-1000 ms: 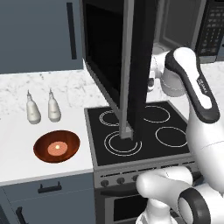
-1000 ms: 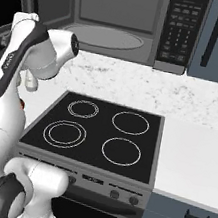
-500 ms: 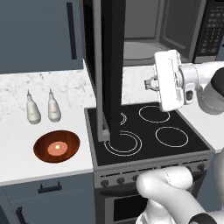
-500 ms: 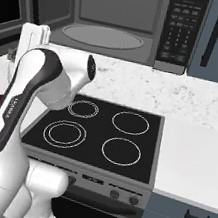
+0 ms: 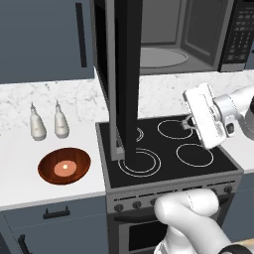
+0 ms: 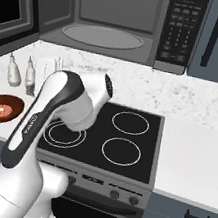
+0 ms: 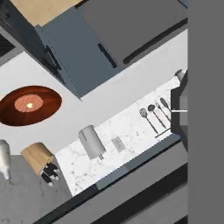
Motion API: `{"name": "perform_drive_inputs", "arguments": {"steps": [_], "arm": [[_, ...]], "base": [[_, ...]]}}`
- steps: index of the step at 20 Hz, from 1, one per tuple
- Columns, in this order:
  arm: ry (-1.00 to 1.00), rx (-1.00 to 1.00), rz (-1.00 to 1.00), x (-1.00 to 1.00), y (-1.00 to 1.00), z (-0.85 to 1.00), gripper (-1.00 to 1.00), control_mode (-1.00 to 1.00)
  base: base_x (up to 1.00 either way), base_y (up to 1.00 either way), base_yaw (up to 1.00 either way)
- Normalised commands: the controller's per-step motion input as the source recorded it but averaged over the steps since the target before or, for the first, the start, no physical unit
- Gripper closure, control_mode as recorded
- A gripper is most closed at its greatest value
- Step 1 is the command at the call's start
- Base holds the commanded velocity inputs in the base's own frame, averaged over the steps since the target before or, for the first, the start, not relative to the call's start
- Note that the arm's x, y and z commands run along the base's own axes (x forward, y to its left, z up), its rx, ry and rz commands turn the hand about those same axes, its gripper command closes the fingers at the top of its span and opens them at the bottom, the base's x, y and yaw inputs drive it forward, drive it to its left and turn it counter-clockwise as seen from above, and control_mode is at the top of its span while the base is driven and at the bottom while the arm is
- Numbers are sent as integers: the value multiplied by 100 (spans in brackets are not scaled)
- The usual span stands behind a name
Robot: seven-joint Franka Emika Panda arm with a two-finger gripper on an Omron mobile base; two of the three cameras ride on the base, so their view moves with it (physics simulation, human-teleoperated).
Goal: Open the microwave, place the bowl with waffle inside the microwave, then close the microwave door and turn it on.
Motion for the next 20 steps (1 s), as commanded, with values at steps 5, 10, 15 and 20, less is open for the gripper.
{"name": "perform_drive_inputs", "arguments": {"steps": [5, 10, 15, 20], "arm": [[-11, -26, 25, 51, 4, -84, -100, -100], [-20, -15, 27, 60, 36, -46, -100, -100], [-24, -1, 36, 40, 22, -39, -100, -100], [-21, 0, 35, 36, 3, -33, -100, -100]], "base": [[0, 0, 0], [0, 0, 0], [0, 0, 0], [0, 0, 0]]}}
